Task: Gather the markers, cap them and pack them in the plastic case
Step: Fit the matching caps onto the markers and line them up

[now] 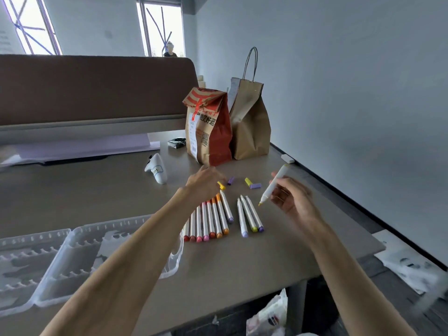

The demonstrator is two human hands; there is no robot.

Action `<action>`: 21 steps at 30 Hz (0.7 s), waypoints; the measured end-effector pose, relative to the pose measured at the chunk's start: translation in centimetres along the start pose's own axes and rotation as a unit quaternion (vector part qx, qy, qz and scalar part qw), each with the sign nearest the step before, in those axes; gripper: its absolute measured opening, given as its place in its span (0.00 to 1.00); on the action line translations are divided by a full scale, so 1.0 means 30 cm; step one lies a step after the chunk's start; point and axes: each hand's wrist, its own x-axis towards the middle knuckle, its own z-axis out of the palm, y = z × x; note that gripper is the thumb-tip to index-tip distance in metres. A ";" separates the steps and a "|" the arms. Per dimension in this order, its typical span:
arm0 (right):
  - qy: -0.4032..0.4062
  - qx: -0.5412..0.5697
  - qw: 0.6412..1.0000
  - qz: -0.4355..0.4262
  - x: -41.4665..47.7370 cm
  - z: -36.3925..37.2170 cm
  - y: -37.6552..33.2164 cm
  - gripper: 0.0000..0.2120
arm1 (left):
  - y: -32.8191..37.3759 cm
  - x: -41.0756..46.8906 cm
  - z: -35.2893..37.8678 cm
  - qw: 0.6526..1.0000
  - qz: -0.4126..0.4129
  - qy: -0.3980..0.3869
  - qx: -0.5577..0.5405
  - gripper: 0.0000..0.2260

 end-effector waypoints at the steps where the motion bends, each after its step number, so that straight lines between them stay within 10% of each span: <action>1: -0.007 0.000 1.000 0.001 -0.004 0.004 -0.003 0.06 | 0.000 0.015 0.007 1.000 -0.003 -0.005 0.010 0.20; 13: 0.059 0.078 0.995 -0.028 0.029 -0.027 -0.011 0.04 | -0.028 0.043 0.034 0.999 -0.006 0.021 0.039 0.07; 17: 0.045 0.083 0.995 -0.044 0.028 -0.034 -0.005 0.03 | -0.028 0.010 0.031 0.976 -0.042 0.071 -0.199 0.03; 21: 0.022 0.064 0.995 -0.069 0.029 -0.032 0.004 0.04 | 0.035 -0.088 -0.009 0.878 -0.046 0.094 -0.467 0.02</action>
